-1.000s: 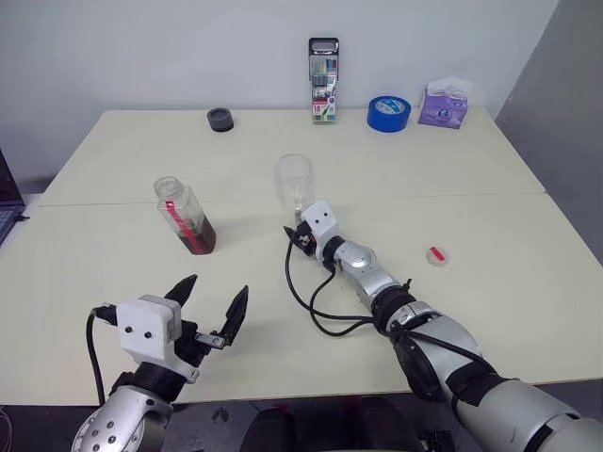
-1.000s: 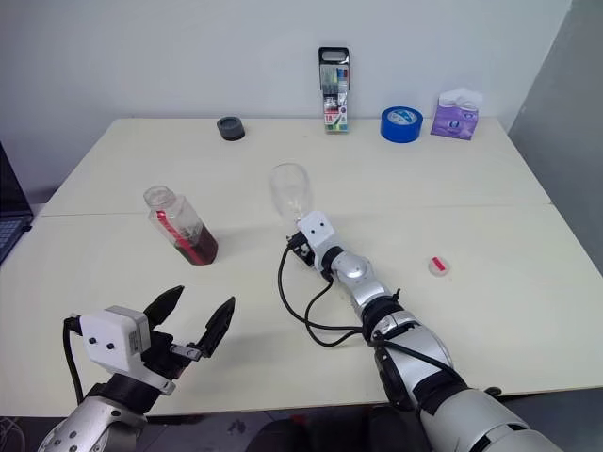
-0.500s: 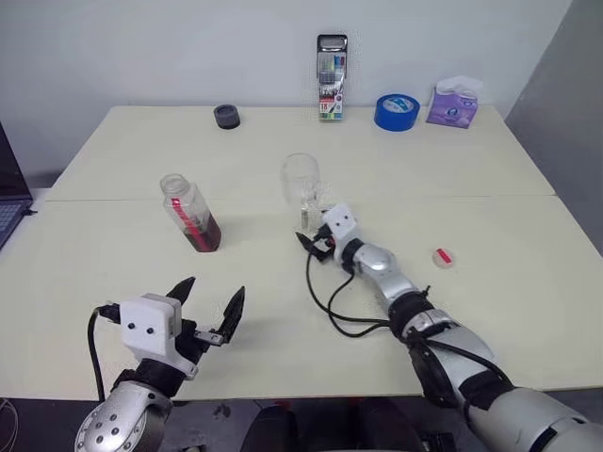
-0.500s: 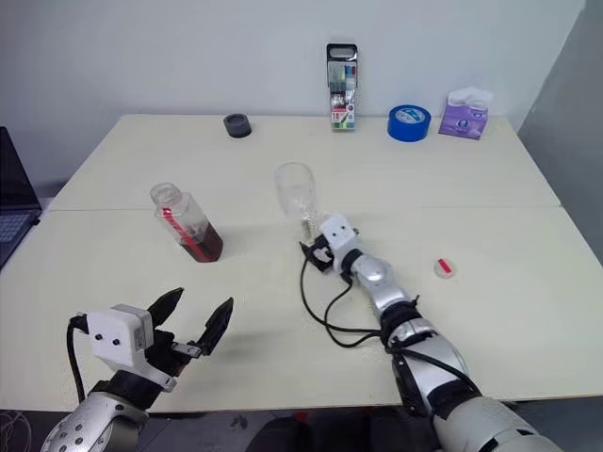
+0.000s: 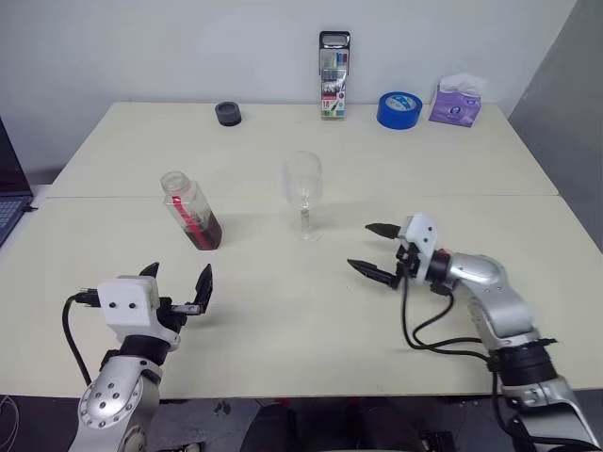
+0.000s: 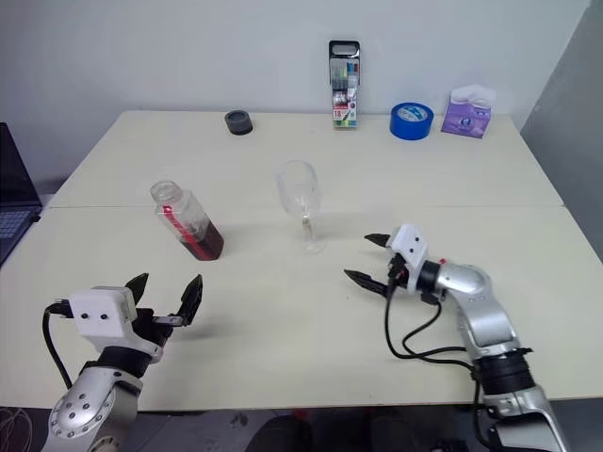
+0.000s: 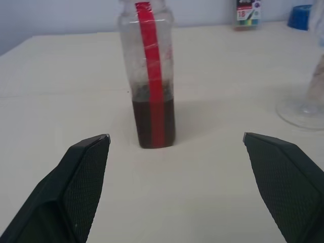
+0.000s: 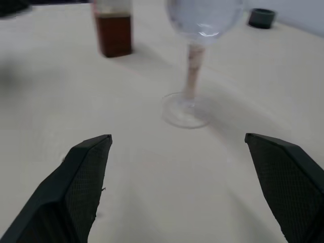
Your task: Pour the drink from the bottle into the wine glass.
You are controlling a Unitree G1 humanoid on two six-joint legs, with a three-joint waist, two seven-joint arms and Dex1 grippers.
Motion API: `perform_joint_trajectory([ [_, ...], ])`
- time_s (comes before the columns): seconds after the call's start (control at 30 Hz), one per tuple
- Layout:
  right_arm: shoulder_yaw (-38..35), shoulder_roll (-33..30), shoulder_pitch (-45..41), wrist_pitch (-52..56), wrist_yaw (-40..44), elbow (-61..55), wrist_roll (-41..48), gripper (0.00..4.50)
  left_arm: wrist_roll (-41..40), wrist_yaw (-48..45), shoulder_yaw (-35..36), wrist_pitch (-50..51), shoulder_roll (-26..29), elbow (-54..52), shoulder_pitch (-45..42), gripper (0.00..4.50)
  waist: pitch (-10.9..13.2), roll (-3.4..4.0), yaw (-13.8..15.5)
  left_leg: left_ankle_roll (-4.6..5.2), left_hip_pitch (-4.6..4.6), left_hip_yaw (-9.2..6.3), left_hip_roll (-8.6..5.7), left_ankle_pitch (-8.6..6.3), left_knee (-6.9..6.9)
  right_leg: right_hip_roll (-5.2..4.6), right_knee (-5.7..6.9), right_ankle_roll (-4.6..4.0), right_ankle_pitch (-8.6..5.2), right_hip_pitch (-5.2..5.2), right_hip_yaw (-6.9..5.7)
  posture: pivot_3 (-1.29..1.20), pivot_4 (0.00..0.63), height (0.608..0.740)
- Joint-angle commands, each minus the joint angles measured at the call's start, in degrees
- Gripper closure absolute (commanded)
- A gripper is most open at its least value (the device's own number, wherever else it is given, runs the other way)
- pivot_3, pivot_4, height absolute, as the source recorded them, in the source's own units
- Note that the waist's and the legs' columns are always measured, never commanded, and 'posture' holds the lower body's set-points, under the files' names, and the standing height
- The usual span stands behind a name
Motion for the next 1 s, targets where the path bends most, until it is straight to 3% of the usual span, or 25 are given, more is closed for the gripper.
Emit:
perform_joint_trajectory([
  [0.03, -0.1, -2.8, -1.2, 5.0, 7.1, -8.3, 8.1, 0.02, 1.7, 0.8, 0.0, -1.3, -0.1, 2.6, -4.4, 0.0, 0.0, -0.06, 0.3, 0.0, -0.04, -0.08, -0.01, 0.0, 0.03, 0.0, 0.02, 0.0, 0.0, 0.0, -0.07, 0.0, 0.15, 0.74],
  [0.27, -0.4, -1.6, -3.4, 11.4, 3.8, -12.5, 12.4, 0.02, 4.1, 0.8, -0.7, -2.4, 0.0, 9.4, -11.4, 0.0, 0.0, -0.22, 0.3, -0.01, -0.07, -0.2, -0.01, 0.01, 0.1, 0.0, 0.01, 0.0, 0.0, 0.04, -0.19, 0.0, 0.15, 0.74],
  [1.0, -0.6, -2.0, -2.9, 13.4, -1.7, -14.4, 12.2, 0.02, 8.3, -5.0, -2.5, -14.1, 2.9, 37.1, -31.0, 0.0, -0.1, -0.3, 0.7, -0.08, -0.11, -0.22, -0.03, 0.05, 0.15, -0.05, 0.03, 0.01, 0.01, 0.03, -0.25, 0.0, 0.15, 0.74],
])
